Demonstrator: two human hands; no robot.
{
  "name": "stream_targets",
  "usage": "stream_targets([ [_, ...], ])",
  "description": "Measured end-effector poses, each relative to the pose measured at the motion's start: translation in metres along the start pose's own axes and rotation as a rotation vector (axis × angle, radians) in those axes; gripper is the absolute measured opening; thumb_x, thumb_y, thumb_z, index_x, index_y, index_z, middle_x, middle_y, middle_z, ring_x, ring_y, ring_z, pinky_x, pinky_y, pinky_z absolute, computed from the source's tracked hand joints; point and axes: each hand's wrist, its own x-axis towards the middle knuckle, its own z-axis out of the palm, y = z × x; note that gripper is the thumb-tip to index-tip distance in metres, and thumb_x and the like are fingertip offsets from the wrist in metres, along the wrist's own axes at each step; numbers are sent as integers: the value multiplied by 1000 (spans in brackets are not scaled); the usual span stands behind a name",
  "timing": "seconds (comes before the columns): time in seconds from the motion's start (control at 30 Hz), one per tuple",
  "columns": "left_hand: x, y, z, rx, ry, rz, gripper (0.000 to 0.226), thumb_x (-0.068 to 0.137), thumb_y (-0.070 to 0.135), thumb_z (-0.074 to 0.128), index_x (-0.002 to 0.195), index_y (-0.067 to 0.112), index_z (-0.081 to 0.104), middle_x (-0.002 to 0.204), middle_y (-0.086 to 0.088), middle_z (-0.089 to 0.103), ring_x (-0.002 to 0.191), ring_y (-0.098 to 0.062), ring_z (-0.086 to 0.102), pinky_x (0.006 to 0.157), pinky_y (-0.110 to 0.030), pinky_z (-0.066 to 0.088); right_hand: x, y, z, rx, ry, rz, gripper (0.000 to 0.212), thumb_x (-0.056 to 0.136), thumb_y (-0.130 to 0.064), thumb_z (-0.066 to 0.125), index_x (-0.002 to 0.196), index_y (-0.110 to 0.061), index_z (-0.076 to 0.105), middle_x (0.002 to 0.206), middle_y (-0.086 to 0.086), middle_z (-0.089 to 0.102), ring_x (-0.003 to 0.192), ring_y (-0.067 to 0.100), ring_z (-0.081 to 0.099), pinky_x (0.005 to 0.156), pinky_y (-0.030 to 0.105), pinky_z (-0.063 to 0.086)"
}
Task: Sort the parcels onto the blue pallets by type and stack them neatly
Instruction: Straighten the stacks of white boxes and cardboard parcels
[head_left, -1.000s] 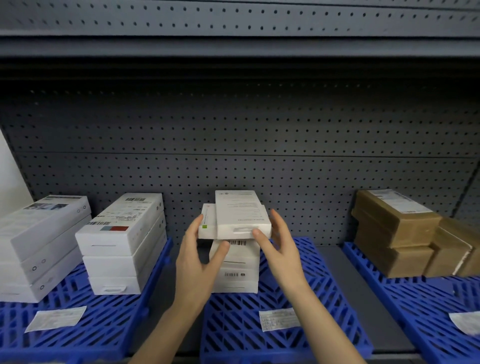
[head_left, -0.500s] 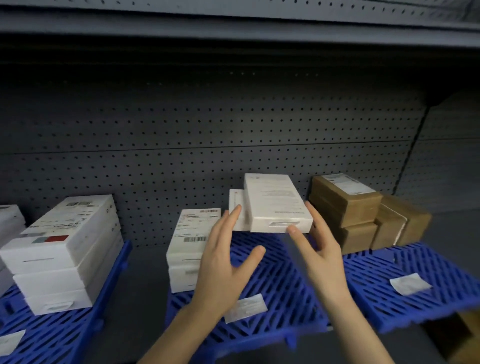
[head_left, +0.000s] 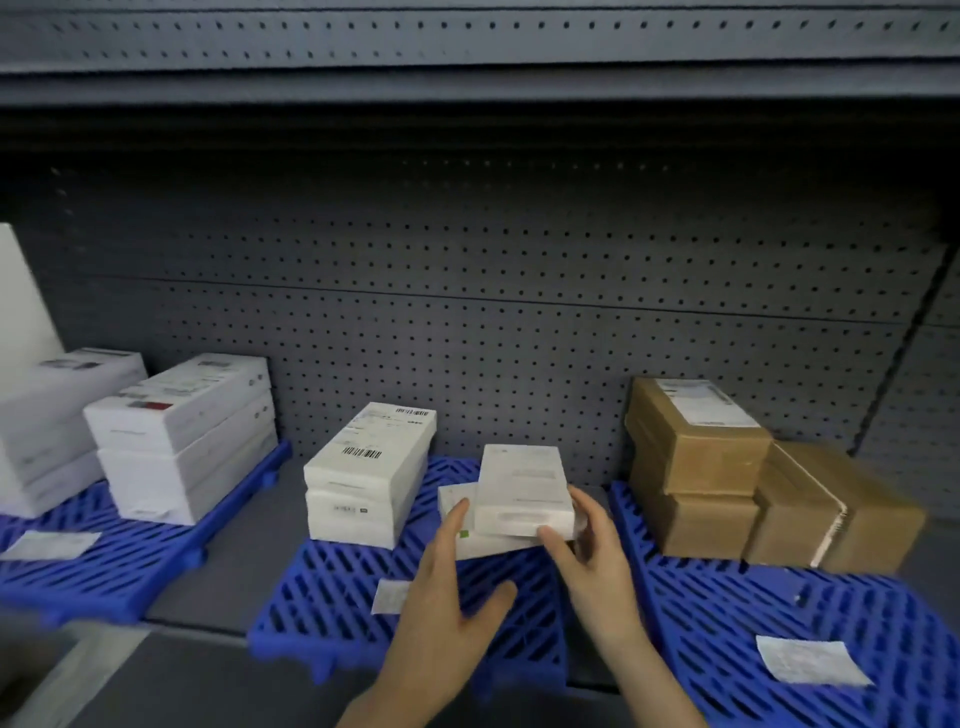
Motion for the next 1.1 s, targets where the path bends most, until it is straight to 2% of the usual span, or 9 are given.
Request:
stream_targets([
  [0.17,-18,11,11,69,-43,-77,81,85,42,66,139,59,8,126,30,49,117,11,47,99,-14,39,-9,5,-7,-150,-18,-50,49,84,-24,70,128,-28,49,137,-2,46,128,13,42,102,30,39],
  [0.27,-14,17,7,193,51,-61,66,87,32,66,138,49,27,106,26,64,99,13,56,81,-4,43,-16,11,-15,-130,4,4,43,84,-20,70,120,-32,50,134,-3,50,125,14,46,104,35,42],
  [0.37,4,17,-2,225,189,-40,58,85,25,69,132,40,38,118,19,58,104,7,53,77,-7,44,-25,14,-21,63,-31,120,49,83,-11,70,123,-31,50,129,-9,55,121,13,53,103,39,46],
  [0.47,31,7,-8,279,81,-22,75,81,23,74,140,34,31,134,19,42,122,2,38,93,-16,37,-35,7,-21,220,-115,188,70,84,-2,68,142,-26,37,130,-15,50,124,10,49,104,33,44],
  [0.67,50,-1,1,273,-23,11,77,79,18,76,132,46,29,120,18,57,106,-2,58,84,-17,49,-39,1,-13,171,-199,154,73,80,-12,74,136,-41,38,124,-29,51,116,-7,51,90,10,45],
  [0.77,45,-5,8,330,-9,83,80,77,23,76,136,47,28,124,16,58,108,-2,57,88,-25,51,-34,0,-10,131,-158,110,76,77,-18,78,129,-51,33,125,-27,54,114,-10,51,93,12,46],
  [0.9,41,-12,3,350,-21,136,79,81,23,73,138,51,26,128,15,55,113,-4,56,91,-29,52,-21,0,-4,34,-159,69,80,80,-15,72,143,-39,30,132,-16,55,120,-1,52,98,26,48],
  [1.03,41,-20,-5,403,-1,163,68,86,13,68,135,48,37,117,9,59,99,-2,59,84,-23,53,-9,-4,0,-73,-162,25,81,86,0,60,139,-47,21,123,-24,53,114,-3,52,84,2,41],
  [1.1,43,-21,-8,414,33,164,58,87,10,65,131,42,47,112,8,62,92,-1,61,82,-19,53,-4,-2,2,-146,-121,19,80,86,3,61,145,-37,26,123,-18,55,115,1,53,88,6,43],
])
